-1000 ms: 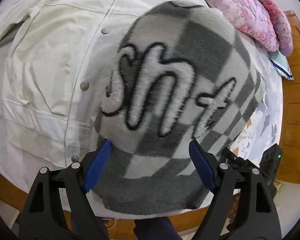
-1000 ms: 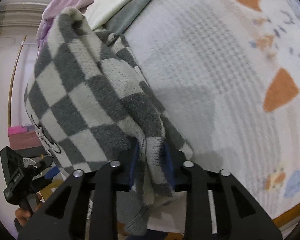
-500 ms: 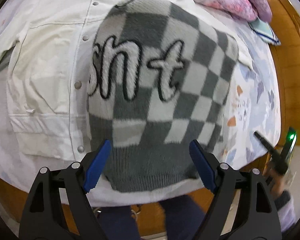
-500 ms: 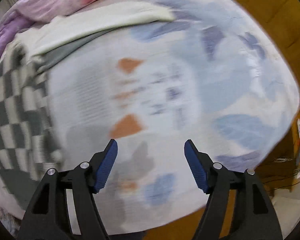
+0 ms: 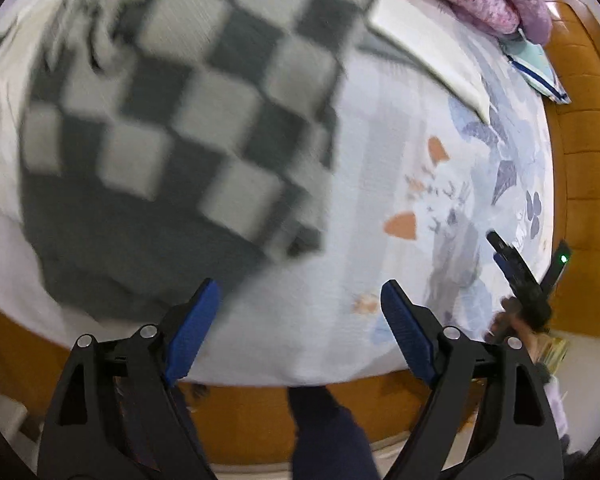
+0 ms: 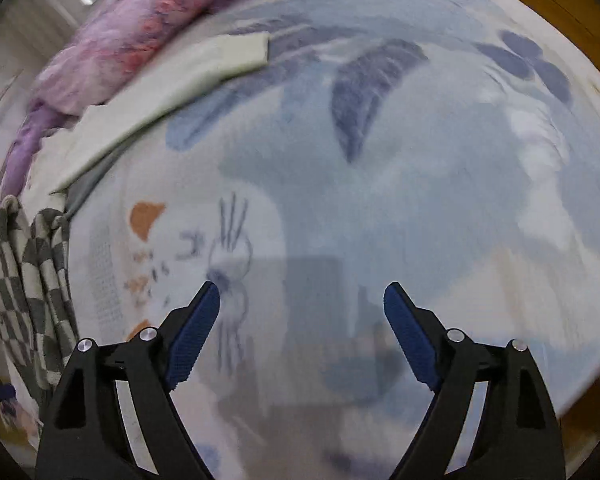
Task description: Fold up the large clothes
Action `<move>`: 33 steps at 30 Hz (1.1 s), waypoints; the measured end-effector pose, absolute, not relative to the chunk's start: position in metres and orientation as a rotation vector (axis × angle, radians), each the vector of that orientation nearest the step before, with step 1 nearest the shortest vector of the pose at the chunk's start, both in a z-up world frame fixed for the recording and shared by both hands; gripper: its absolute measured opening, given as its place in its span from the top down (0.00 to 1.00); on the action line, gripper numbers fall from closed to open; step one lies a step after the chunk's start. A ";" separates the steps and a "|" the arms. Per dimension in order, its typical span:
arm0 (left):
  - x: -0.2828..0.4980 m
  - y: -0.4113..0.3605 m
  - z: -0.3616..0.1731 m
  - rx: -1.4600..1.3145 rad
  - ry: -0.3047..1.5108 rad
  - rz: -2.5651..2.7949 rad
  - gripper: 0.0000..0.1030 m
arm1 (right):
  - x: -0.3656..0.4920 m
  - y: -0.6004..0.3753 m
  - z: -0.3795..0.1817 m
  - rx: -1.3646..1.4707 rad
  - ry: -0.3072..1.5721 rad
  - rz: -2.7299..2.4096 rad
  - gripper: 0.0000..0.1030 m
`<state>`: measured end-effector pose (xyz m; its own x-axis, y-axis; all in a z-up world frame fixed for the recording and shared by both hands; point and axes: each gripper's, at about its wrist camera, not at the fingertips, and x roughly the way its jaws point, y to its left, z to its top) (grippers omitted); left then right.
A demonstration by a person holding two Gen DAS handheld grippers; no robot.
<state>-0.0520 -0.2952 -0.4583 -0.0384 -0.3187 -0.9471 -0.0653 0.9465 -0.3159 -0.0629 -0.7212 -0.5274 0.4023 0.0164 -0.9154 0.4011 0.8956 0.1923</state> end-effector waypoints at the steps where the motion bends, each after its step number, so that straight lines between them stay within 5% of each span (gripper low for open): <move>1: -0.057 -0.304 -0.461 -0.299 1.617 -0.205 0.19 | -0.060 -0.726 -0.536 0.394 1.146 -0.273 0.21; 5: -0.083 -0.350 -0.467 -0.227 1.646 -0.184 0.19 | -0.061 -0.746 -0.571 0.456 1.185 -0.300 0.06; 13: -0.092 -0.402 -0.466 -0.155 1.641 -0.161 0.19 | -0.088 -0.722 -0.579 0.163 0.926 -0.230 0.06; 33: -0.079 -0.485 -0.464 -0.010 1.647 -0.184 0.18 | -0.084 -0.723 -0.578 0.133 0.918 -0.233 0.06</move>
<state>-0.0791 -0.4855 -0.4641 -0.0862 -0.1172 -0.9894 0.1038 0.9866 -0.1259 -0.0838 -0.7229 -0.5785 0.5849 -0.1430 -0.7984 0.2560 0.9666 0.0144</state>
